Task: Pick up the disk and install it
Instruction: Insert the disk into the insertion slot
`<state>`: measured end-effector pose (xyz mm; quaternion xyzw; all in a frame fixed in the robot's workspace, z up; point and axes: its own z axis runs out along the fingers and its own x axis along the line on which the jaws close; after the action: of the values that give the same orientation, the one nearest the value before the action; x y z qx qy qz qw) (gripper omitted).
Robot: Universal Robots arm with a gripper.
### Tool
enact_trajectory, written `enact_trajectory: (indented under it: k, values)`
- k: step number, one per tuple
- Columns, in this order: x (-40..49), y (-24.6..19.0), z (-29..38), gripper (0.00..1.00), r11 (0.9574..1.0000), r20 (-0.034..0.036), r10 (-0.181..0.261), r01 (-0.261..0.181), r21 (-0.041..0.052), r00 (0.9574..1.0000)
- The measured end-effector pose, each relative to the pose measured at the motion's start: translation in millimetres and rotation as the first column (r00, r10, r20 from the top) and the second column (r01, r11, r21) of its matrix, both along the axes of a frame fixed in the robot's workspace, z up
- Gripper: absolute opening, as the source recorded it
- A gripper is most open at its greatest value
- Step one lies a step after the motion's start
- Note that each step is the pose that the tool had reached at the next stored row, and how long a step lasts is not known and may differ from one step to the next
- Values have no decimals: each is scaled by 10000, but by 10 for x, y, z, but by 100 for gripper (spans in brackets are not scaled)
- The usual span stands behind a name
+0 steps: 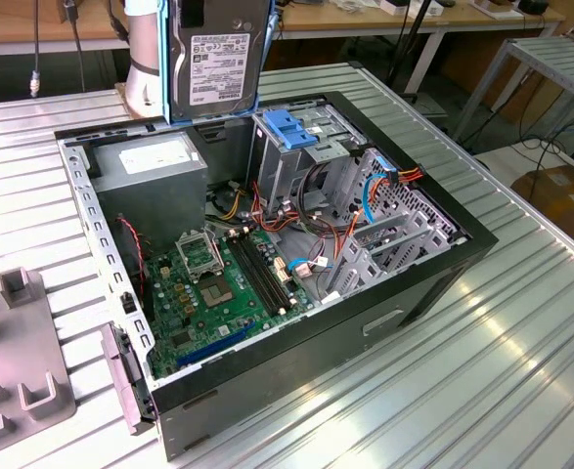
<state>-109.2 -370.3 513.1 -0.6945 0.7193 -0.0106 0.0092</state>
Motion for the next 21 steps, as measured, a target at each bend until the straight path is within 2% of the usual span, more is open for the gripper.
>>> enact_trajectory:
  k: [8,11,14,17,18,19,21]
  values:
    - [2,-1,0,37,10000,0,0,0,1,10000]
    - [2,-31,0,37,10000,0,1,-1,0,10000]
    - [2,-115,0,37,10000,0,0,0,0,10000]
    - [2,-227,-2,37,10000,0,0,0,1,10000]
    - [2,-278,-1,37,10000,-1,0,0,-1,10000]
    - [2,-362,-3,37,10000,0,0,0,1,10000]
    - [2,-425,-3,37,10000,-1,1,-1,-1,10000]
